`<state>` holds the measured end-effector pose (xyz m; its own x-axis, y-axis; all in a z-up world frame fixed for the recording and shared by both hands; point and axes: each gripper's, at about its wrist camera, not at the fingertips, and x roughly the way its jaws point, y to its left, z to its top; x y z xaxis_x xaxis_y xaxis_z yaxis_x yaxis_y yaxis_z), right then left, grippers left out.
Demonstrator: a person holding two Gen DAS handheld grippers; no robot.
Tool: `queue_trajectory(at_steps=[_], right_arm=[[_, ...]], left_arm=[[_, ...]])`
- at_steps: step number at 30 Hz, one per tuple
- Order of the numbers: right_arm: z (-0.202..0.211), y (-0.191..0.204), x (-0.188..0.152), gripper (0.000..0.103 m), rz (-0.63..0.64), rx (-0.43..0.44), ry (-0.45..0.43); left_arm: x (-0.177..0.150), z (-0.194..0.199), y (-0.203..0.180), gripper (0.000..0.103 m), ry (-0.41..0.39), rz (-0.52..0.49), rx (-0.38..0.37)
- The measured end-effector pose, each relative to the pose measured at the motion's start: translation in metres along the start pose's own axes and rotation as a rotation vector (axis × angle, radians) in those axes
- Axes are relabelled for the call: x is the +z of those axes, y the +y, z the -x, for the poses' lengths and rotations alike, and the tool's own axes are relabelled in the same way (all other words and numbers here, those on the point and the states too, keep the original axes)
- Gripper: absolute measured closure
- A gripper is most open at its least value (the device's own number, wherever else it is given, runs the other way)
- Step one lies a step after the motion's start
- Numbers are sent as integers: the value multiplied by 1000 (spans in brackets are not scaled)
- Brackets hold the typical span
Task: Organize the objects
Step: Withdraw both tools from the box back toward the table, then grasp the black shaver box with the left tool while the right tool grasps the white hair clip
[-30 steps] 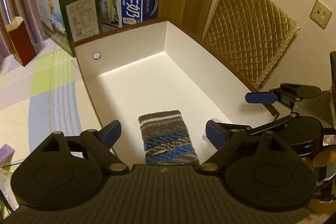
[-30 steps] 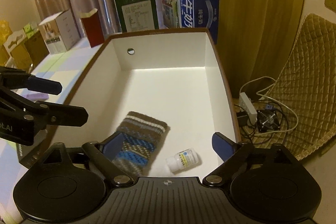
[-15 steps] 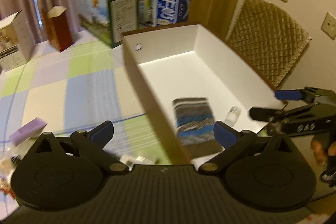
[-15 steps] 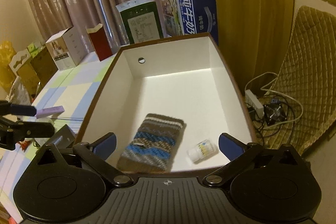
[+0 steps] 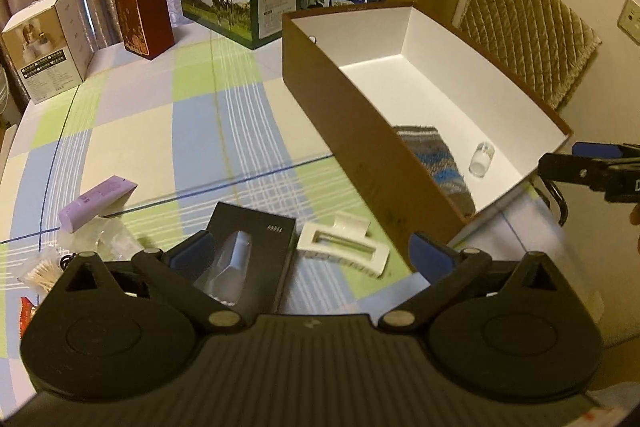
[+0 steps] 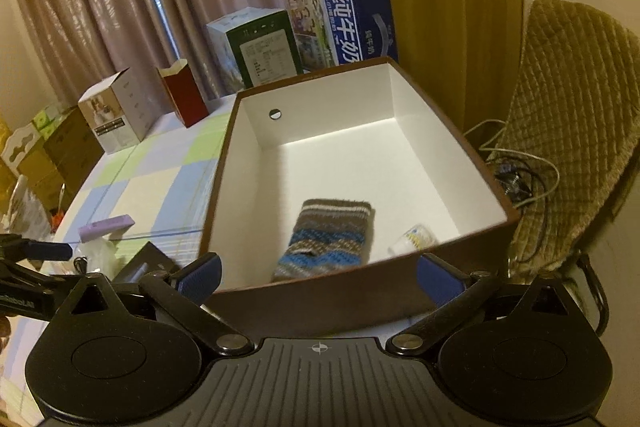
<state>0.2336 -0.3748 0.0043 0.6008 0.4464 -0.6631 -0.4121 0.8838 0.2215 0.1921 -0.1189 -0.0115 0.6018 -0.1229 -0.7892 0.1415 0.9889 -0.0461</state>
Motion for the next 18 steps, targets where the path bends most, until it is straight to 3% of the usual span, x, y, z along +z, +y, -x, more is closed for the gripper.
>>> queue_trajectory(at_steps=[11,18], right_arm=[[0,51,-40,2,-94,-31,34],[-17,64,-61,2,-195,-82,65]], left_arm=[[-28,-8,39,1,57,-65,-21],[-38,-35,51,1,108,-129,-30]])
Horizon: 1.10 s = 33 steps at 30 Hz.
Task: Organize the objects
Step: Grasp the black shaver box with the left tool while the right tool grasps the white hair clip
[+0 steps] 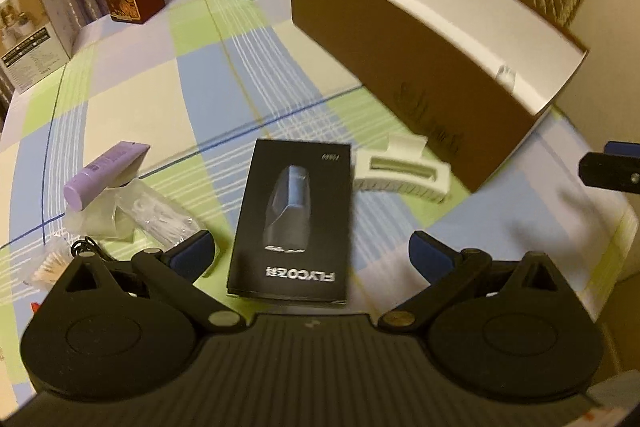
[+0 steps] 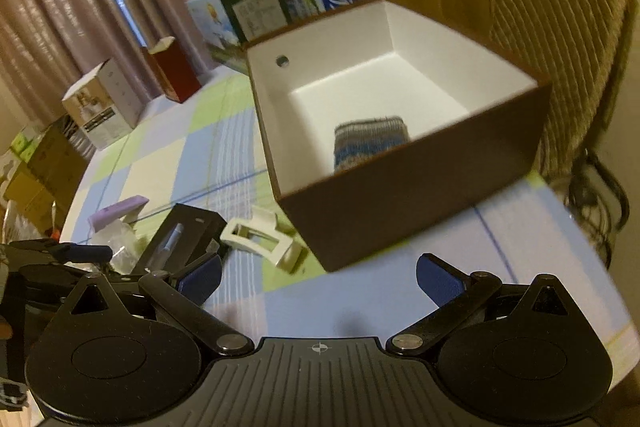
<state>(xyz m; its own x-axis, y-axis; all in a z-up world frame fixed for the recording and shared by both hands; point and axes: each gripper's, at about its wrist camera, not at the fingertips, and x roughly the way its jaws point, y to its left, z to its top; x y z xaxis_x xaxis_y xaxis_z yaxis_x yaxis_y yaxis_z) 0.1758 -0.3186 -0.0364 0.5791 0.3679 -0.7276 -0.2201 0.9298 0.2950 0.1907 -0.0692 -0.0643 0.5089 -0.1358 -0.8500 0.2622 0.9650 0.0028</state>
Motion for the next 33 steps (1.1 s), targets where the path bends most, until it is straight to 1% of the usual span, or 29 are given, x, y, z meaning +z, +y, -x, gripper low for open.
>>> queue_trajectory(at_steps=[7,10,13,14,16,17,18,19,21,22,24,26,28,30,33], right_arm=[[-9,2,-9,2,-41,-61,2],[-12,4,-12,2,-46,-68,4],[-15,10,-16,2,-32,-62,7],[-16,13,-18,2,-22,-57,7],[-19,21,-20,4,11,-45,2],[-20,25,-22,11,34,-38,0],[-22,30,-24,19,60,-25,3],[-25,35,-25,23,87,-12,7],[-31,46,-29,40,157,4,11],[-34,52,-32,44,193,10,10],[-44,62,-34,55,266,19,9],[-54,69,-37,59,319,20,8],[-66,75,-39,62,371,4,0],[-77,83,-40,67,438,-15,-16],[-94,91,-42,71,523,-39,-27]], left_arm=[[8,-35,8,1,42,-64,-8],[13,-51,8,1,58,-97,-12],[17,-68,9,3,77,-107,-15],[19,-72,9,6,80,-106,-17],[20,-78,10,18,84,-98,-29],[19,-79,10,26,81,-93,-38],[17,-79,10,27,74,-89,-36],[16,-77,10,27,66,-88,-34],[10,-74,11,27,62,-81,-34],[6,-71,12,27,61,-74,-31],[-3,-65,15,27,61,-53,-20],[-11,-59,21,27,63,-20,-5],[-18,-54,29,27,68,22,10],[-24,-49,38,27,75,63,27],[-31,-42,45,27,81,96,45]])
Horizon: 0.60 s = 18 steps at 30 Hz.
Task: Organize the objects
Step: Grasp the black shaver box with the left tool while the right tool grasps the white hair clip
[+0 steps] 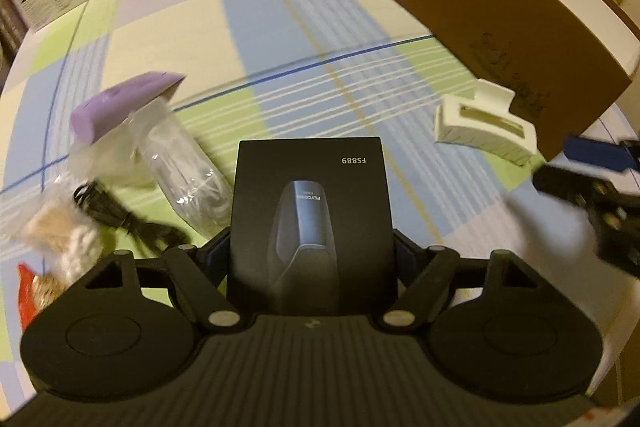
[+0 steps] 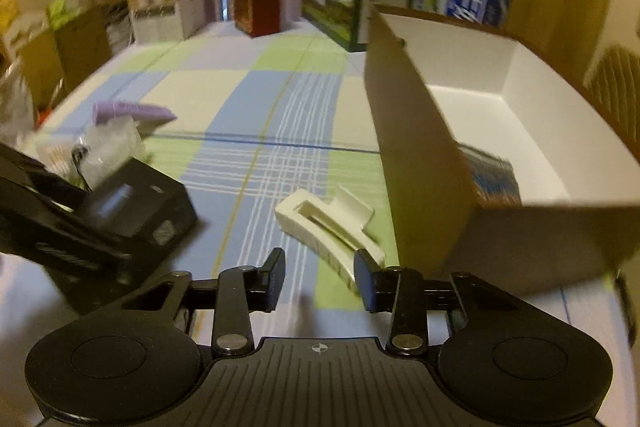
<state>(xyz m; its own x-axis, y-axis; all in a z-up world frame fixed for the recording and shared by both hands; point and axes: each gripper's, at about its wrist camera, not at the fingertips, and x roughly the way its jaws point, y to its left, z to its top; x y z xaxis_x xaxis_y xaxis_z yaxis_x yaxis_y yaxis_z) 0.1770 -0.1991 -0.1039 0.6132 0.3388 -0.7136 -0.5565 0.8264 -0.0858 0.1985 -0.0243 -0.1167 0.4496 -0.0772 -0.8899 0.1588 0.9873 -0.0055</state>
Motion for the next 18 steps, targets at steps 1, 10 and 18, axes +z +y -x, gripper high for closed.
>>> queue_trajectory(at_steps=[1,10,18], right_arm=[[-6,3,1,73,25,-6,1],[-28,9,3,96,191,-17,62],[-38,17,6,97,294,40,138]], left_arm=[[-2,2,2,27,0,6,2],[-6,5,4,27,7,32,13],[-5,2,3,26,15,41,11]])
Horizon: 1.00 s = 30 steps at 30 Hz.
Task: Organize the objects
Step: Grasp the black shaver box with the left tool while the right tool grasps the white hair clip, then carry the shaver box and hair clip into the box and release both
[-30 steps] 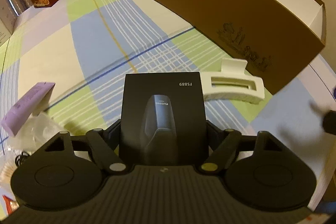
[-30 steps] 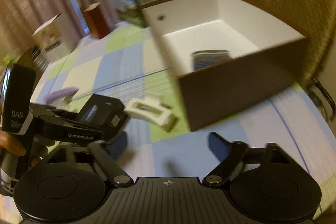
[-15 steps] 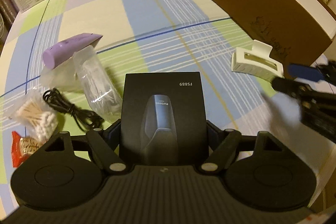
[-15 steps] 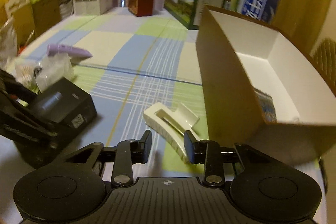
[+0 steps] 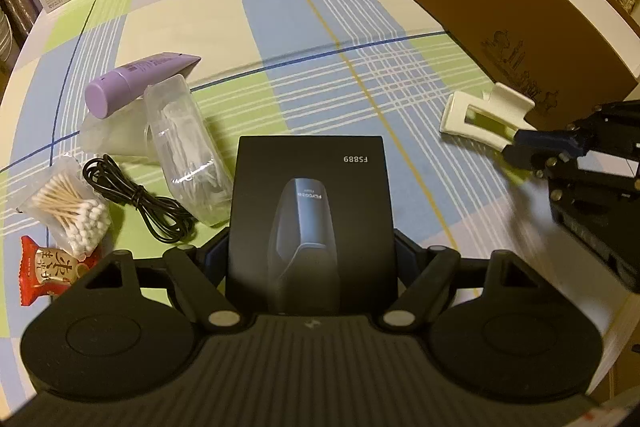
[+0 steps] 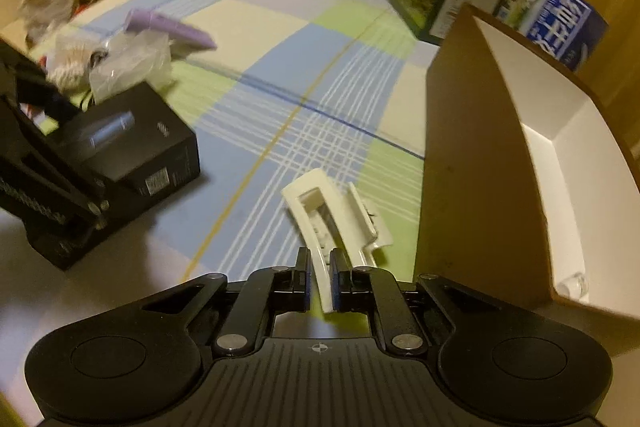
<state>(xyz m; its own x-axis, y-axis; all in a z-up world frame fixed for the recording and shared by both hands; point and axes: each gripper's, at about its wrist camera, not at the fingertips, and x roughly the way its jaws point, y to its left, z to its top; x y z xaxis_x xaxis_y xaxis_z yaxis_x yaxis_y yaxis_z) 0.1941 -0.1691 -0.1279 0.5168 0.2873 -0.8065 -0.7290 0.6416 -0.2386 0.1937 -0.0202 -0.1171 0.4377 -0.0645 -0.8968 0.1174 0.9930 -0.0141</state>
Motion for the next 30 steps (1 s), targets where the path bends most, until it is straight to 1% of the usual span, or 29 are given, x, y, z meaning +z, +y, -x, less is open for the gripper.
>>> queue_trajectory(at_steps=[3,5,9,11,12,13,15,16,17,18,20,21,30], right_arm=[[-4,4,0,97,24,-8,5],[0,5,-1,97,9,19,7],[13,5,1,97,-137,145,43],[21,6,1,96,-204,186,44],[27,6,0,92,-226,219,40],[32,7,-1,89,-240,232,39],[43,6,-6,80,-268,248,28],[47,4,-8,78,-288,253,25],[52,1,-10,73,-311,248,17],[57,-3,-11,64,-330,232,5],[64,-8,-12,54,-346,197,-21],[65,-10,-11,52,-348,183,-31],[33,5,-6,52,-279,122,-10]], left_arm=[[0,-1,2,26,4,6,-7],[-1,-1,3,26,3,8,-9],[-2,0,5,26,2,11,-11],[-3,1,5,26,2,12,-13],[-3,1,5,26,2,12,-14],[-4,1,6,26,2,12,-16],[-5,2,6,26,3,13,-20],[-6,3,7,26,4,13,-21],[-7,3,7,26,6,11,-21],[-8,4,7,26,10,9,-21],[-10,5,7,26,18,7,-22],[-11,6,7,26,20,9,-23],[-12,5,4,26,31,28,-5]])
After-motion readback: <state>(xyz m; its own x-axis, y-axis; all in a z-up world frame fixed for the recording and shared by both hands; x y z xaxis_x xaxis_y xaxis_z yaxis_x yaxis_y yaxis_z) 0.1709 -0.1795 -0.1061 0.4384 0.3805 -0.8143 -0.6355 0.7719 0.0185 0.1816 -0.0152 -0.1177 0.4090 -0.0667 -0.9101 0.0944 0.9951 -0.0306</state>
